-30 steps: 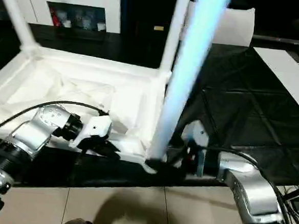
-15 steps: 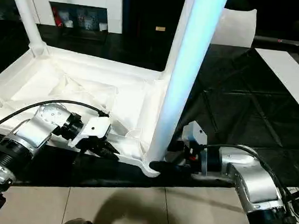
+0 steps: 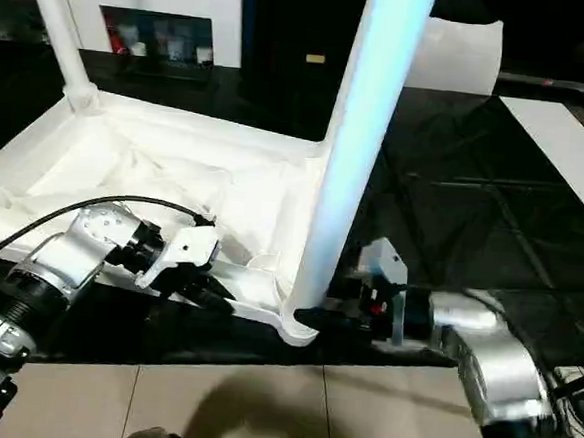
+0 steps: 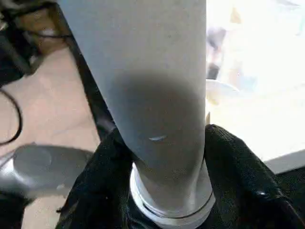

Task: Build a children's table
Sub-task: Rotate leg to tighten

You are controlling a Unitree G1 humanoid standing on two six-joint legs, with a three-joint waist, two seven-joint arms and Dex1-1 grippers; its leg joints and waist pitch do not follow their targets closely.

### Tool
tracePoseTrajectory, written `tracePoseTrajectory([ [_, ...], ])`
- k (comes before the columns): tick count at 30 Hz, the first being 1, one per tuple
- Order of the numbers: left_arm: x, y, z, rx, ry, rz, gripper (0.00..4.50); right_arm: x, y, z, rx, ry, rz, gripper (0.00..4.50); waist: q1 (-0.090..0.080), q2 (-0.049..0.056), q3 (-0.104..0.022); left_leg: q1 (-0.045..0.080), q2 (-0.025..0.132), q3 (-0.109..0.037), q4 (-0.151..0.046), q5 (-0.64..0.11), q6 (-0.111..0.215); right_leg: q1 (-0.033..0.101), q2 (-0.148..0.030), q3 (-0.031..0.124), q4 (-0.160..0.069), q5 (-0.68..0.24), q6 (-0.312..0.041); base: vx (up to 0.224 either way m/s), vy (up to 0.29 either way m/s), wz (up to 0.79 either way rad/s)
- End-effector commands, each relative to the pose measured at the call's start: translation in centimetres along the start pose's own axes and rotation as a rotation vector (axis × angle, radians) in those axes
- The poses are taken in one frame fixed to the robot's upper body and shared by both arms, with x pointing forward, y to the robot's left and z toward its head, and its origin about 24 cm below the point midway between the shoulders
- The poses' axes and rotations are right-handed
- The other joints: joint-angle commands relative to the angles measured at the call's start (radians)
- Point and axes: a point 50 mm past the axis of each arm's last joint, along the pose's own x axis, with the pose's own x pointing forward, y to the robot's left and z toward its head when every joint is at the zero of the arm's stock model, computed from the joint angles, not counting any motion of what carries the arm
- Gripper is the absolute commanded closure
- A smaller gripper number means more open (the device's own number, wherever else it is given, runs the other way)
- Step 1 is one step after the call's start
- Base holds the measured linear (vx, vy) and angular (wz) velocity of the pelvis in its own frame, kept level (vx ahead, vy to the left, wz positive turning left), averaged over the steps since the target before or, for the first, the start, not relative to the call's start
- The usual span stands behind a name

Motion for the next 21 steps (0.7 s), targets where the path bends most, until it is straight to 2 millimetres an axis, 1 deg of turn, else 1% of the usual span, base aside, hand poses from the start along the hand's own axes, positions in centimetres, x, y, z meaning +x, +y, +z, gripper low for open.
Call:
tracePoseTrajectory([
  [1, 2.1, 0.8, 1.2, -0.097, -0.127, 0.158, 4.5, 2.2, 0.9, -1.0, 0.066, -0.017, -0.076, 2.53, -0.013, -0.013, -0.046, 0.012, 0.048, -0.016, -0.082, -0.3, 0.016, 0.028, -0.075, 0.047, -0.095, -0.509, -0.146, 0.0, 0.0, 0.0],
  [2, 2.5, 0.8, 1.5, -0.114, -0.147, 0.173, 4.5, 2.7, 0.8, -1.2, 0.085, -0.019, -0.13, 2.54, -0.02, -0.01, -0.042, 0.008, 0.044, -0.02, -0.085, -0.318, 0.002, 0.027, -0.076, 0.045, -0.1, -0.564, -0.125, 0.0, 0.0, 0.0],
  [3, 2.7, 0.9, 1.7, -0.122, -0.155, 0.18, 4.5, 3.0, 0.8, -1.3, 0.096, -0.018, -0.156, 2.54, -0.024, -0.007, -0.042, 0.01, 0.043, -0.022, -0.085, -0.334, -0.005, 0.025, -0.077, 0.042, -0.103, -0.591, -0.116, 0.0, 0.0, 0.0],
  [4, 3.2, 0.9, 1.9, -0.135, -0.156, 0.197, 4.5, 3.7, 0.9, -1.5, 0.129, -0.026, -0.193, 2.54, -0.035, -0.012, -0.043, 0.012, 0.039, -0.025, -0.084, -0.358, -0.01, 0.023, -0.075, 0.039, -0.11, -0.624, -0.097, 0.0, 0.0, 0.0],
  [5, 3.7, 1.0, 2.1, -0.148, -0.156, 0.214, 4.5, 4.5, 0.9, -1.5, 0.164, -0.036, -0.23, 2.55, -0.041, 0.001, -0.042, 0.008, 0.036, -0.029, -0.086, -0.363, -0.009, 0.025, -0.074, 0.038, -0.109, -0.629, -0.089, 0.0, 0.0, 0.0],
  [6, 3.7, 1.0, 2.1, -0.148, -0.156, 0.214, 4.5, 4.5, 0.9, -1.5, 0.164, -0.036, -0.23, 2.56, -0.047, -0.006, -0.039, 0.011, 0.035, -0.027, -0.086, -0.38, -0.006, 0.019, -0.072, 0.038, -0.118, -0.653, -0.079, 0.0, 0.0, 0.0],
  [7, 4.2, 1.1, 2.3, -0.164, -0.156, 0.235, 4.5, 5.4, 0.9, -1.6, 0.2, -0.046, -0.263, 2.56, -0.052, -0.003, -0.04, 0.015, 0.03, -0.029, -0.081, -0.396, -0.001, 0.017, -0.075, 0.036, -0.123, -0.694, -0.064, 0.0, 0.0, 0.0],
  [8, 4.6, 1.3, 2.4, -0.178, -0.157, 0.259, 4.5, 6.2, 0.8, -1.6, 0.225, -0.051, -0.294, 2.56, -0.059, -0.004, -0.039, 0.015, 0.029, -0.029, -0.081, -0.403, -0.001, 0.014, -0.074, 0.035, -0.127, -0.708, -0.06, 0.0, 0.0, 0.0],
  [9, 4.9, 1.5, 2.6, -0.193, -0.159, 0.284, 4.5, 6.8, 0.7, -1.5, 0.251, -0.056, -0.328, 2.56, -0.068, -0.003, -0.04, 0.013, 0.028, -0.035, -0.083, -0.416, -0.004, 0.016, -0.075, 0.028, -0.13, -0.729, -0.05, 0.0, 0.0, 0.0],
  [10, 5.4, 2.1, 3.2, -0.223, -0.171, 0.351, 4.5, 8.4, 0.2, -1.3, 0.32, -0.067, -0.411, 2.56, -0.077, 0.004, -0.037, 0.011, 0.027, -0.04, -0.086, -0.445, -0.011, 0.016, -0.073, 0.023, -0.133, -0.738, -0.042, 0.0, 0.0, 0.0],
  [11, 5.5, 2.2, 3.2, -0.227, -0.172, 0.36, 4.5, 8.6, 0.2, -1.2, 0.328, -0.067, -0.42, 2.56, -0.089, 0.005, -0.039, 0.013, 0.027, -0.046, -0.088, -0.477, -0.019, 0.015, -0.073, 0.014, -0.135, -0.737, -0.04, 0.0, 0.0, 0.0],
  [12, 5.9, 2.8, 3.9, -0.261, -0.179, 0.44, 4.5, 10.6, 0.0, -0.7, 0.366, -0.07, -0.487, 2.56, -0.094, 0.006, -0.038, 0.016, 0.026, -0.05, -0.088, -0.502, -0.024, 0.015, -0.072, 0.009, -0.139, -0.743, -0.034, 0.0, 0.0, 0.0],
  [13, 5.9, 2.9, 3.9, -0.266, -0.179, 0.452, 4.5, 10.9, 0.0, -0.6, 0.367, -0.071, -0.495, 2.56, -0.108, 0.01, -0.035, 0.023, 0.026, -0.056, -0.088, -0.563, -0.034, 0.008, -0.07, -0.002, -0.143, -0.752, -0.029, -0.041, 0.055, -0.08],
  [14, 5.9, 3.2, 4.1, -0.279, -0.177, 0.486, 4.5, 11.6, 0.0, -0.2, 0.372, -0.074, -0.514, 2.56, -0.114, 0.013, -0.034, 0.025, 0.025, -0.059, -0.089, -0.59, -0.037, 0.012, -0.07, -0.01, -0.148, -0.753, -0.024, -0.041, 0.055, -0.08],
  [15, 5.9, 3.2, 4.1, -0.284, -0.174, 0.498, 4.5, 11.9, 0.0, -0.1, 0.376, -0.073, -0.523, 2.56, -0.128, 0.019, -0.033, 0.031, 0.029, -0.064, -0.094, -0.637, -0.033, 0.02, -0.071, -0.023, -0.155, -0.725, -0.023, -0.046, 0.064, -0.05],
  [16, 5.9, 3.2, 4.1, -0.284, -0.174, 0.498, 4.5, 11.9, 0.0, -0.1, 0.376, -0.073, -0.523, 2.56, -0.141, 0.032, -0.025, 0.04, 0.037, -0.071, -0.106, -0.718, -0.04, 0.024, -0.065, -0.041, -0.161, -0.674, -0.026, -0.015, 0.063, 0.0],
  [17, 5.8, 3.3, 4.1, -0.278, -0.167, 0.518, 4.5, 12.6, 0.0, 0.2, 0.339, -0.052, -0.544, 2.56, -0.144, 0.042, -0.022, 0.03, 0.049, -0.081, -0.134, -0.801, -0.053, 0.044, -0.057, -0.043, -0.132, -0.585, -0.039, -0.015, 0.063, 0.0],
  [18, 5.8, 3.3, 4.1, -0.278, -0.167, 0.518, 4.5, 12.6, 0.0, 0.2, 0.339, -0.052, -0.544, 2.56, -0.149, 0.04, -0.02, 0.019, 0.056, -0.082, -0.148, -0.832, -0.057, 0.055, -0.055, -0.039, -0.11, -0.527, -0.048, 0.0, 0.0, 0.0],
  [19, 5.6, 3.3, 3.9, -0.275, -0.167, 0.523, 4.5, 12.9, 0.1, 0.7, 0.309, -0.069, -0.525, 2.56, -0.142, 0.037, -0.019, 0.012, 0.06, -0.076, -0.167, -0.865, -0.065, 0.063, -0.053, -0.027, -0.081, -0.475, -0.061, -0.061, 0.0, 0.08],
  [20, 5.4, 3.3, 3.8, -0.275, -0.165, 0.525, 4.5, 12.9, 0.1, 0.9, 0.297, -0.083, -0.513, 2.0, -0.137, 0.036, -0.017, 0.015, 0.057, -0.067, -0.173, -0.869, -0.067, 0.059, -0.051, -0.024, -0.077, -0.487, -0.062, -0.061, 0.0, 0.08],
  [21, 5.3, 3.1, 3.6, -0.263, -0.165, 0.513, 4.5, 12.7, 0.1, 1.0, 0.277, -0.096, -0.506, 2.0, -0.13, 0.024, -0.018, 0.044, 0.038, -0.05, -0.15, -0.828, -0.064, 0.03, -0.059, -0.015, -0.11, -0.589, -0.055, 0.0, 0.0, 0.0],
])
